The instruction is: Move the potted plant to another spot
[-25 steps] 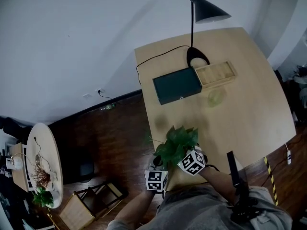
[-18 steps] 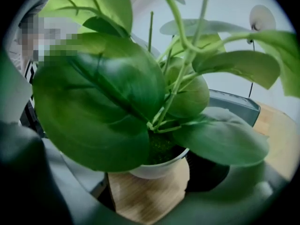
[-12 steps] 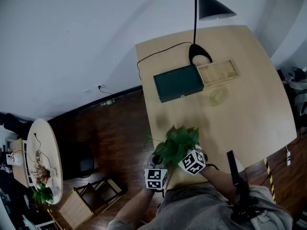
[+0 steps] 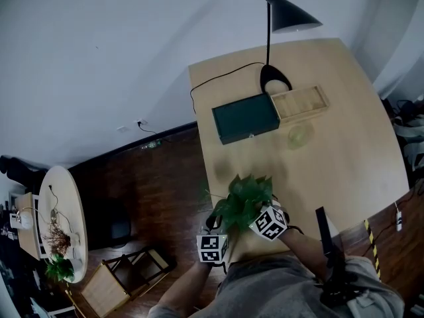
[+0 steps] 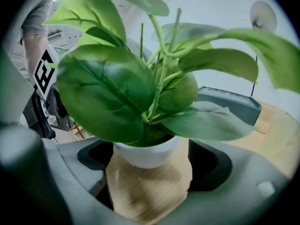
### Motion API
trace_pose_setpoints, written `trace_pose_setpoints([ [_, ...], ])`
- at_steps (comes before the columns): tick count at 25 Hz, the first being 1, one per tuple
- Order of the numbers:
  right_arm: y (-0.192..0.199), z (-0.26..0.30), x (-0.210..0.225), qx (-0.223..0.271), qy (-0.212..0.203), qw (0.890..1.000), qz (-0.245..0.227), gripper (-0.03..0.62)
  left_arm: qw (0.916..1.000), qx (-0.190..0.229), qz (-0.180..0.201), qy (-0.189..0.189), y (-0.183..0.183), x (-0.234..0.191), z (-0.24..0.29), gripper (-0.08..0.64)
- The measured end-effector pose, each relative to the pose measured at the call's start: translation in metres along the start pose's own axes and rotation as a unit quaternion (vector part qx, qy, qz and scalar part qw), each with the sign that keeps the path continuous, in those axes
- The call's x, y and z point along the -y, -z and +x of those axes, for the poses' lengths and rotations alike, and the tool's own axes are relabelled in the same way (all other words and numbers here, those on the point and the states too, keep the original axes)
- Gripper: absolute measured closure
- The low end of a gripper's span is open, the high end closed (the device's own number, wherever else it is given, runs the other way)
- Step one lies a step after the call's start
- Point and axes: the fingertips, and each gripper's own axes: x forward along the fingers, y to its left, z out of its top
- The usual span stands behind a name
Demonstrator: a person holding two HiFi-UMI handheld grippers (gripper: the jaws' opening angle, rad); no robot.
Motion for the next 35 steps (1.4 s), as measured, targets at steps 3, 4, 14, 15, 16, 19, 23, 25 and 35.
trace_pose_setpoints([
  [3,0.005,-0.009,0.000,-0.007,0.010,1.000,0.002,0.083,1.0000,-0.001,-0.006,-0.002,0.006,-0.002,-0.009,0.518],
  [4,0.007,-0.013,-0.001,-0.010,0.014,1.000,0.002,0.083,1.0000,-0.001,-0.009,-0.002,0.010,-0.003,-0.013,0.518],
  [14,0.030,-0.061,-0.010,-0.016,0.058,0.998,0.019,0.084,0.9990,-0.006,-0.039,0.022,0.040,0.024,-0.030,0.532],
  [15,0.031,-0.065,-0.012,-0.013,0.058,0.998,0.017,0.088,0.9989,-0.004,-0.039,0.025,0.040,0.031,-0.032,0.535],
  [16,0.031,-0.071,-0.015,-0.009,0.058,0.998,0.016,0.095,0.9989,-0.002,-0.040,0.026,0.040,0.039,-0.035,0.538],
  [19,0.028,-0.093,-0.021,0.008,0.056,0.998,0.007,0.146,0.9987,0.008,-0.041,0.030,0.034,0.067,-0.045,0.543],
  [23,0.028,-0.131,-0.018,0.034,0.059,0.998,-0.008,0.223,0.9985,0.033,-0.036,0.025,0.020,0.110,-0.051,0.548],
  [25,0.032,-0.154,-0.015,0.043,0.060,0.997,-0.017,0.252,0.9980,0.047,-0.039,0.020,0.013,0.134,-0.053,0.549],
  [35,0.072,-0.263,0.002,0.079,0.073,0.994,-0.019,0.344,0.9940,0.103,-0.034,0.013,-0.018,0.254,-0.066,0.560],
])
